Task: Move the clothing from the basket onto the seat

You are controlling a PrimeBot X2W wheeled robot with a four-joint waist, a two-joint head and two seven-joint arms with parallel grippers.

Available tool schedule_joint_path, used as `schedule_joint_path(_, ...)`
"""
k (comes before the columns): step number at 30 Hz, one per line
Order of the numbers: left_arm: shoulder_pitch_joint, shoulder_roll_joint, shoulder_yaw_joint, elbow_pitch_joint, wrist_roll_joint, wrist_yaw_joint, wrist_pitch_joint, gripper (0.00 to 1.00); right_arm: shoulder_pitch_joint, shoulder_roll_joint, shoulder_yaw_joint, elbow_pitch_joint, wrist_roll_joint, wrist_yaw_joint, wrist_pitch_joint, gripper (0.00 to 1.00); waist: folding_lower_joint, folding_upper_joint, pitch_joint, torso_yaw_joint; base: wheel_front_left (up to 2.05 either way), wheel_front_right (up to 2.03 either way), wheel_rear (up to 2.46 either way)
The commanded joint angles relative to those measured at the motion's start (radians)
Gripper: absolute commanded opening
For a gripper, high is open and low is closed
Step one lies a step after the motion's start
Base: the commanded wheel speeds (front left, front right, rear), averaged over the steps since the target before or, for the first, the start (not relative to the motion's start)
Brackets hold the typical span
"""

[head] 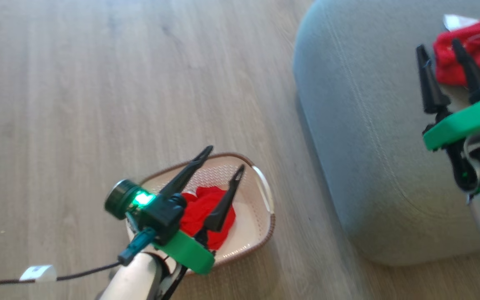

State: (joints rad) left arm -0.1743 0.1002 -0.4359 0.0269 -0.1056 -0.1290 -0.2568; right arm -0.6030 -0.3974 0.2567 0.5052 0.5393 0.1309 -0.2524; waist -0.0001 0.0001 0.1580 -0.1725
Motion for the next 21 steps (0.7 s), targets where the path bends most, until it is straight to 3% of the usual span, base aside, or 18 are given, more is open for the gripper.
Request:
schedule_joint_path(1, -0.004, -0.013, 0.064, -0.025, 0.007, 0.007, -0.005, 1.00, 0.019, -0.024, 0.018, -0.086, 0.020, 0.000, -0.009, 1.00, 0.0001, -0.0001, -0.041, 0.045, 0.00, 0.00, 0.00)
schedule_joint_path(6, 0.019, -0.033, 0.137, -0.017, 0.008, 0.028, -0.005, 1.00, 0.115, -0.020, 0.019, -0.205, 0.026, 0.000, -0.009, 1.00, 0.0001, -0.0001, -0.067, 0.087, 0.00, 0.00, 0.00)
schedule_joint_path(14, 0.050, -0.049, 0.251, -0.002, -0.002, 0.098, -0.005, 1.00, 0.315, 0.096, -0.072, -0.369, -0.048, 0.000, -0.009, 1.00, 0.0001, -0.0001, -0.108, 0.182, 0.00, 0.00, 0.00)
schedule_joint_path(21, 0.082, -0.050, 0.296, 0.006, -0.048, 0.182, -0.005, 1.00, 0.465, 0.203, -0.140, -0.401, -0.091, 0.000, -0.009, 1.00, 0.0001, -0.0001, -0.139, 0.221, 0.00, 0.00, 0.00)
